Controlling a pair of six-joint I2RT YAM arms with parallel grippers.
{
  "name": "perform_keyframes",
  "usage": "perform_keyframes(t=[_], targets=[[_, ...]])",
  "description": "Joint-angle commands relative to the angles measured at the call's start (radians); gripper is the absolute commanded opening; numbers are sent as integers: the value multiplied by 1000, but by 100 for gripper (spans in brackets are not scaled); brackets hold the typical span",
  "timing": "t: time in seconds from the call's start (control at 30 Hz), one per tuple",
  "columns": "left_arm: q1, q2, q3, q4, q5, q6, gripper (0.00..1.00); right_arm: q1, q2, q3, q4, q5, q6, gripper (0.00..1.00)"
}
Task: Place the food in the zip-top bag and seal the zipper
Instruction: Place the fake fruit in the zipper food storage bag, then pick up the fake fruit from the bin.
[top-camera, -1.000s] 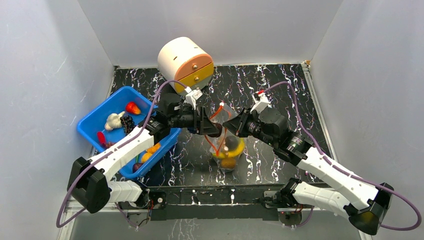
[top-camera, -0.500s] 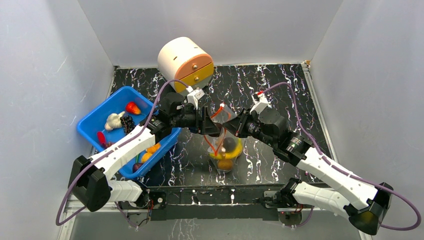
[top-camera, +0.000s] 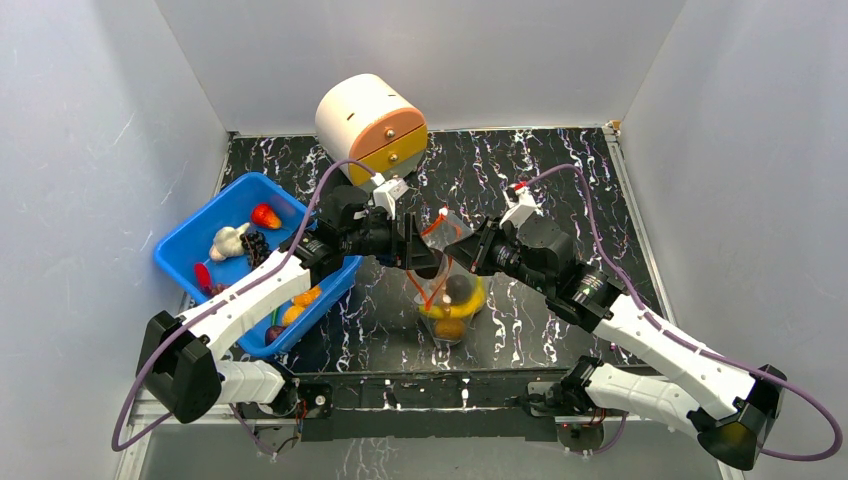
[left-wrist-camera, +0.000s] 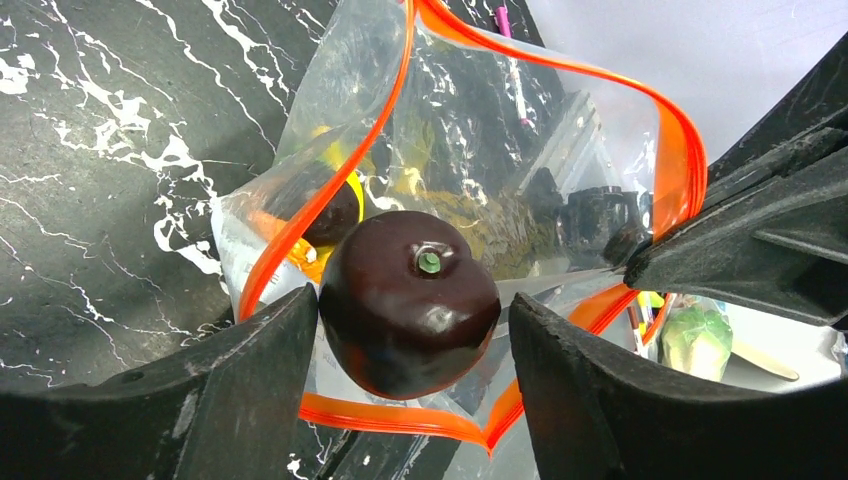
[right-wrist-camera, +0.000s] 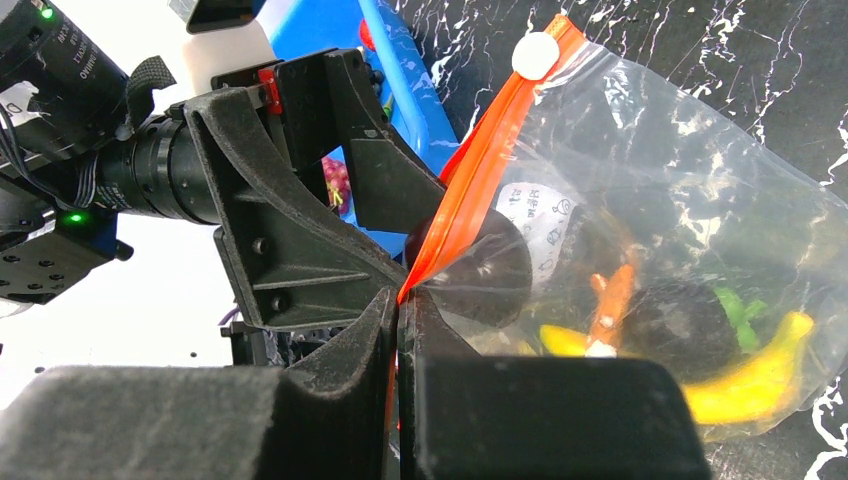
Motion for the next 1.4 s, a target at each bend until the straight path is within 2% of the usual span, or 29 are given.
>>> perform_keyframes(t=[0.0,0.1,0.4,0.53,0.73,0.87,1.03,1.13,1.27,1.37], targets=[[-8,-38,44,-7,-6,11,70,4,-22,-4,87,-2,7,0],[-8,-47,39,-1,-12,15,77,4,-19,-5,89,-4,9,0],[-8,-84,77,-32,-47,5,78,3,-29,-6,79,16,9,0],[-8,-92,160,-128,-109,45,77,4,-37,-3,77,25,10,0],[-8,-107,256,-271,-398,100,73,3,-51,14,55,47,-26,0],[-7,-112,302,-390,-716,111,71,4,-80,5,52,58,-38,0],[2,-114,302,-454,-1040,195,60,4,-113,-3,38,74,-61,0],[58,-101,287,-454,-1118,272,59,4,-122,-1,31,70,-69,0],[248,-53,296,-467,-1078,313,59,2,-125,11,10,63,-85,0],[351,-20,294,-455,-1104,329,59,4,-119,28,-15,70,-97,0]])
